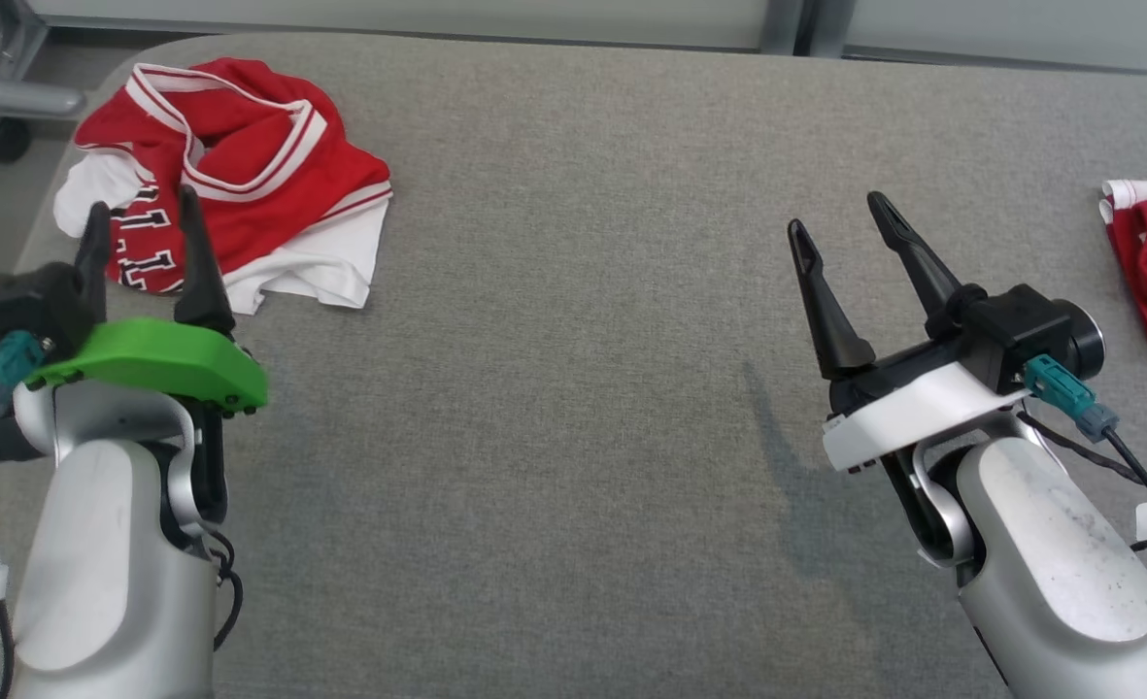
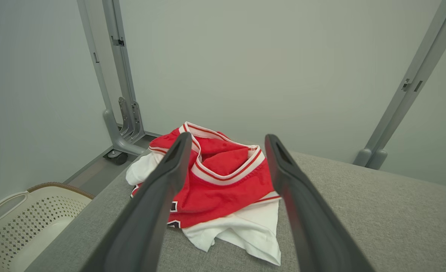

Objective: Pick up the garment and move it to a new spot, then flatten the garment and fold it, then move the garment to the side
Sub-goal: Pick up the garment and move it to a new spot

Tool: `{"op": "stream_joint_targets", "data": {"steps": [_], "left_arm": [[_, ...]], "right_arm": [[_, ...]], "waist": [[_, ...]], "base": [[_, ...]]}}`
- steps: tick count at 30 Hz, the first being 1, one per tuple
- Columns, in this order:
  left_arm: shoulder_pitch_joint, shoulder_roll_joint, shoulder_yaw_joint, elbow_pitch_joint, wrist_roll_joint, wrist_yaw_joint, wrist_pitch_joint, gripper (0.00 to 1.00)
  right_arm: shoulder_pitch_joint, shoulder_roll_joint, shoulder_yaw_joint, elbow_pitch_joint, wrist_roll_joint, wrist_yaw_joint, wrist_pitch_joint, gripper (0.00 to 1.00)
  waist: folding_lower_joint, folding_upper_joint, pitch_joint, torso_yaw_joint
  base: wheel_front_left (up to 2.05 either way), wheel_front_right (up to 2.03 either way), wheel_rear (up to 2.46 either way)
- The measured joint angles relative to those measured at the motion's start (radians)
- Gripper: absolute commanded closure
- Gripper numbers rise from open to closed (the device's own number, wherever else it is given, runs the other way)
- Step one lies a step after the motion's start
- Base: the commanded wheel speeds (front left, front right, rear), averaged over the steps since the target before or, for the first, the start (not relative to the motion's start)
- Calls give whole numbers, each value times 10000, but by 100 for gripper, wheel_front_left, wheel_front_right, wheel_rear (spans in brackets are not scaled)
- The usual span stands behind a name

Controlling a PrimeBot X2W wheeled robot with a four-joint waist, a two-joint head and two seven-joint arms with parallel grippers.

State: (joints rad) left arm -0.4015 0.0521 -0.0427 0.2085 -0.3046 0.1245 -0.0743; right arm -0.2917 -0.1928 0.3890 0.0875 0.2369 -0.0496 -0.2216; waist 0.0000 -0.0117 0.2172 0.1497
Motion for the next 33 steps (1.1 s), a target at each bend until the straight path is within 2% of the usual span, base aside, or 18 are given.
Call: {"op": "stream_joint_targets", "data": {"steps": [4,13,33], "left_arm": [[-796,23,311,560,-2,0,313,0],[-2240,546,863,1708,27,0,840,0],[-4095,1127,1739,3864,418,0,1338,0]], "right_arm": [[-365,-6,82,-236,-65,102,38,0],[-1058,-54,155,-1034,-286,221,127,0],[-1315,-270,65,-1733,-531,203,207,0]], "waist": [[0,0,489,-322],[0,0,1588,-1071],[1,0,3627,-2153]], "base": [[0,0,0],[0,0,0],[0,0,0]]}}
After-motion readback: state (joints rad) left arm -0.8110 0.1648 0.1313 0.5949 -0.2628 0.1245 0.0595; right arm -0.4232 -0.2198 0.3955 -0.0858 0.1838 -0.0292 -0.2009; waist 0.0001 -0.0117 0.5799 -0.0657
